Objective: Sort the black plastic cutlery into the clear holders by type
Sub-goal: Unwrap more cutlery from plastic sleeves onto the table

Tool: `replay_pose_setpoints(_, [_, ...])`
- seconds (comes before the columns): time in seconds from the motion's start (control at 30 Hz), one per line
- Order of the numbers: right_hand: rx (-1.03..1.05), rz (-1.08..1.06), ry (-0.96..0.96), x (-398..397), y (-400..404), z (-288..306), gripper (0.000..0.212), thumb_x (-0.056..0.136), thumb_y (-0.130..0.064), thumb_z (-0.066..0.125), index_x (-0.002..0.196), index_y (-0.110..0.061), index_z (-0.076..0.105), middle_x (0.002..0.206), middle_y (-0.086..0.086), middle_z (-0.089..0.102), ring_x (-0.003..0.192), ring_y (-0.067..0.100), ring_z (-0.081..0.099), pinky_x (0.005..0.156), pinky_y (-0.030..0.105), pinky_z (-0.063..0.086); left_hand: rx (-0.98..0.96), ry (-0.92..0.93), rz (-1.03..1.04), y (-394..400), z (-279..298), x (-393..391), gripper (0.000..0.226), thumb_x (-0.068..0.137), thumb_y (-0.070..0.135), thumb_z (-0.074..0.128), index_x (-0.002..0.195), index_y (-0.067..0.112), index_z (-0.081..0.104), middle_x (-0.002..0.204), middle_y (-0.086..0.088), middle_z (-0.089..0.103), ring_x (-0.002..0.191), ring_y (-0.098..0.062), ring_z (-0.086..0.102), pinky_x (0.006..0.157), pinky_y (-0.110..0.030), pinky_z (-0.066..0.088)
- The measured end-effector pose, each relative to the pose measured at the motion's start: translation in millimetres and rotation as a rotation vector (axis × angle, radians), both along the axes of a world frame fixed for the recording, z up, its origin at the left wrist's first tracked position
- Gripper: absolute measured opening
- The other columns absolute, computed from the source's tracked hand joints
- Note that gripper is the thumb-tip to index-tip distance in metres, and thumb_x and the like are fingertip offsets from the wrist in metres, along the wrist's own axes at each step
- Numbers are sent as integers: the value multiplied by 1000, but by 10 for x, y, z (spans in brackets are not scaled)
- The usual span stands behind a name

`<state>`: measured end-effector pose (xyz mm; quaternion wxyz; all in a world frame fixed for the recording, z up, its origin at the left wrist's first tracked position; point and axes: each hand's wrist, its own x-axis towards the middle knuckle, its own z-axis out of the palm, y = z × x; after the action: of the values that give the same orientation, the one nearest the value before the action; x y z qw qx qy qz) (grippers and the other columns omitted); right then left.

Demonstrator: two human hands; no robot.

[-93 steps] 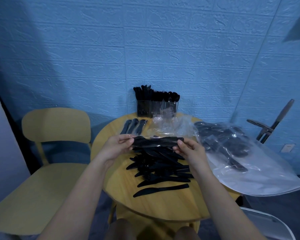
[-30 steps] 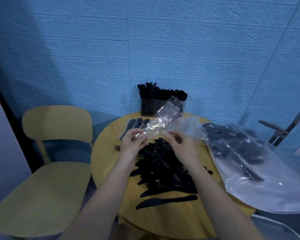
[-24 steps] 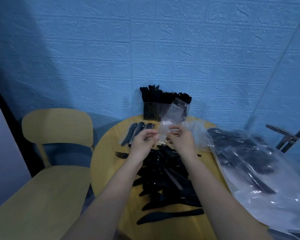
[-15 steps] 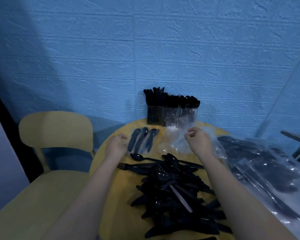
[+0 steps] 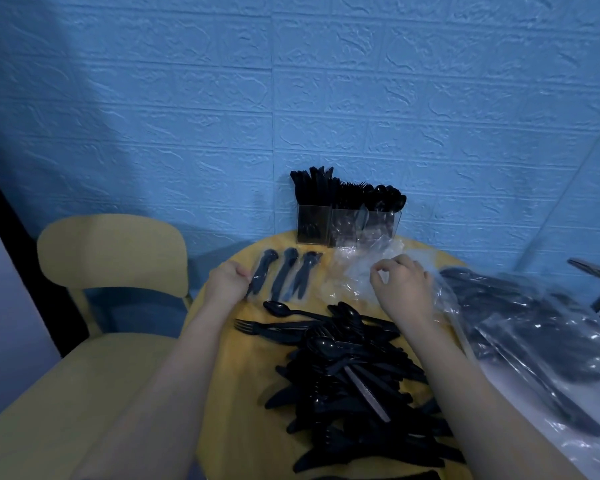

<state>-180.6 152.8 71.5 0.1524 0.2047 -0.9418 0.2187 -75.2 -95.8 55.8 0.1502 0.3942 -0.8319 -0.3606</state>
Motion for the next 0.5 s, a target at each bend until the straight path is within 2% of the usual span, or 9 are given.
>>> replay_pose_setpoints(0.1, [-43, 41, 10, 101, 11, -3, 22, 94, -27, 52, 104, -18, 70, 111, 2, 60, 106, 23, 51, 86, 29, 25, -27, 111, 14, 80, 111, 86, 13, 93, 12, 56, 100, 7, 66, 100, -7, 64, 98, -20, 57, 83, -25, 41])
replay_pose_setpoints(0.2, [-225, 224, -54, 258, -1, 65, 17, 92, -23, 60, 101, -14, 71, 105, 1, 59, 98, 19, 55, 88, 28, 43, 9, 260, -16, 213, 286, 169, 9, 92, 14, 58, 98, 10, 64, 93, -1, 59, 91, -16, 56, 78, -24, 42])
replay_pose_setpoints(0.27, [-296, 374, -93, 420, -27, 172, 18, 91, -22, 62, 107, -15, 69, 104, -4, 55, 88, 6, 50, 80, 11, 40, 96, 372, -52, 328, 405, 220, 2, 91, 15, 60, 91, 13, 61, 92, -3, 62, 86, -20, 61, 72, -29, 49])
replay_pose_setpoints(0.33, [-306, 515, -66, 598, -71, 287, 26, 90, -18, 64, 116, -15, 65, 105, -8, 50, 83, -2, 43, 79, 1, 32, 229, 468, -106, 501, 514, 289, 4, 92, 13, 60, 88, 12, 59, 89, -5, 64, 71, -12, 64, 58, -21, 50])
replay_pose_setpoints(0.4, [-265, 623, 42, 735, -108, 347, 40, 86, -14, 68, 125, -15, 60, 111, -5, 50, 96, 1, 45, 89, 5, 30, 351, 526, -188, 716, 611, 379, 6, 93, 11, 59, 87, 11, 59, 83, -3, 64, 58, -7, 65, 51, -16, 48])
replay_pose_setpoints(0.47, [-185, 662, 160, 841, -111, 369, 48, 84, -13, 69, 130, -17, 57, 122, 0, 52, 111, 12, 49, 96, 17, 37, 431, 545, -256, 909, 678, 482, 7, 93, 10, 58, 87, 11, 59, 76, -3, 66, 60, -12, 65, 53, -19, 49])
replay_pose_setpoints(0.5, [-167, 664, 208, 885, -94, 376, 48, 84, -12, 69, 130, -17, 57, 124, 1, 53, 112, 16, 51, 95, 24, 42, 466, 556, -281, 997, 707, 541, 8, 94, 9, 57, 86, 10, 60, 73, -4, 66, 60, -13, 64, 53, -20, 49])
